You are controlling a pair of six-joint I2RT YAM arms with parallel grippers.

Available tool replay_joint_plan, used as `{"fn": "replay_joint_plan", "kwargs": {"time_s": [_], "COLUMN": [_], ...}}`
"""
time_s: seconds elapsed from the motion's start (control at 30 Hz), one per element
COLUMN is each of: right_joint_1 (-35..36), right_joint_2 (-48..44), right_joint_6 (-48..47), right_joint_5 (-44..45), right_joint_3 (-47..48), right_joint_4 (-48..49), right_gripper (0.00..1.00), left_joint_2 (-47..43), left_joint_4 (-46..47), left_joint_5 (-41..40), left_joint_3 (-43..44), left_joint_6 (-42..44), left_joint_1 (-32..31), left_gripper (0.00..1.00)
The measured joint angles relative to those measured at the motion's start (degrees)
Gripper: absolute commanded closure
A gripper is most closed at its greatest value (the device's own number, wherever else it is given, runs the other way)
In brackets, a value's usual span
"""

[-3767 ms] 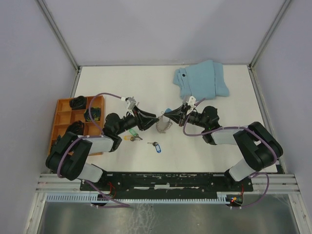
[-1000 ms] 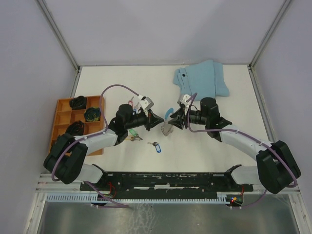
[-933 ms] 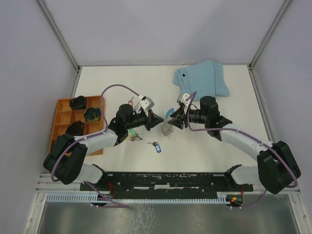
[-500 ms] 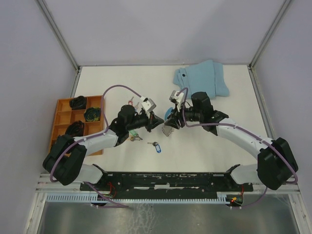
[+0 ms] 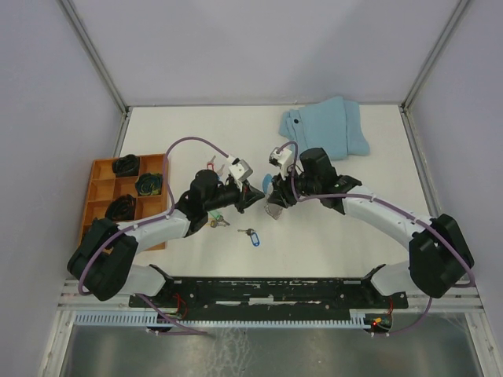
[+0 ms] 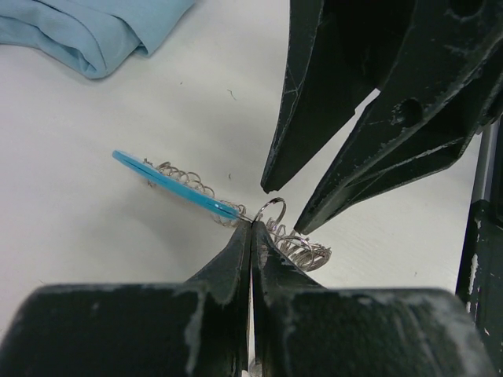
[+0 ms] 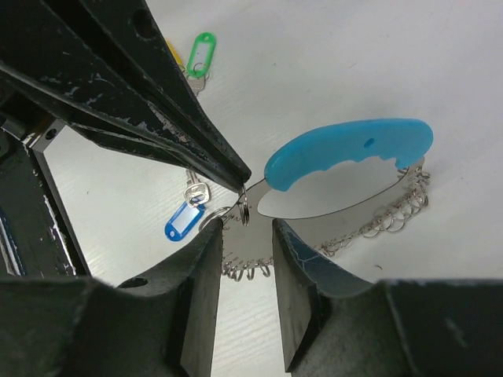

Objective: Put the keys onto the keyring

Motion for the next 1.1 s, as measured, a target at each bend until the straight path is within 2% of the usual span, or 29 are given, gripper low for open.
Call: {"fn": "replay_joint_plan", "kwargs": {"time_s": [0.63, 0.87, 0.93, 1.1], "right_joint_1": [0.00, 0.00, 0.00, -0.02], "right_joint_2": [2.69, 3.30, 3.30, 3.30], "right_joint_6": [-0.28, -1.25, -1.88, -4.20], "right_joint_5": [-1.44, -2.27, -2.36, -2.69], "right_joint_3": [2.12, 2.14, 2.14, 2.14], "right_joint_4": [0.04, -0.09, -0.15, -0.57], "right_gripper": [0.80, 0.96, 0.99, 0.99], "left_joint_2": [0.00, 0.00, 0.00, -0.48], "left_joint_4": [-1.25, -1.29, -1.31, -1.75], "left_joint_5": [-0.11, -0.15, -0.17, -0.59], "left_joint_3": [0.31, 0.31, 0.31, 0.31], "left_joint_6": [0.48, 0.52, 0.52, 0.50], "left_joint_1": [-0.52, -0.52, -0.52, -0.63], "left_gripper": [0.97, 0.97, 0.91, 0.71]}}
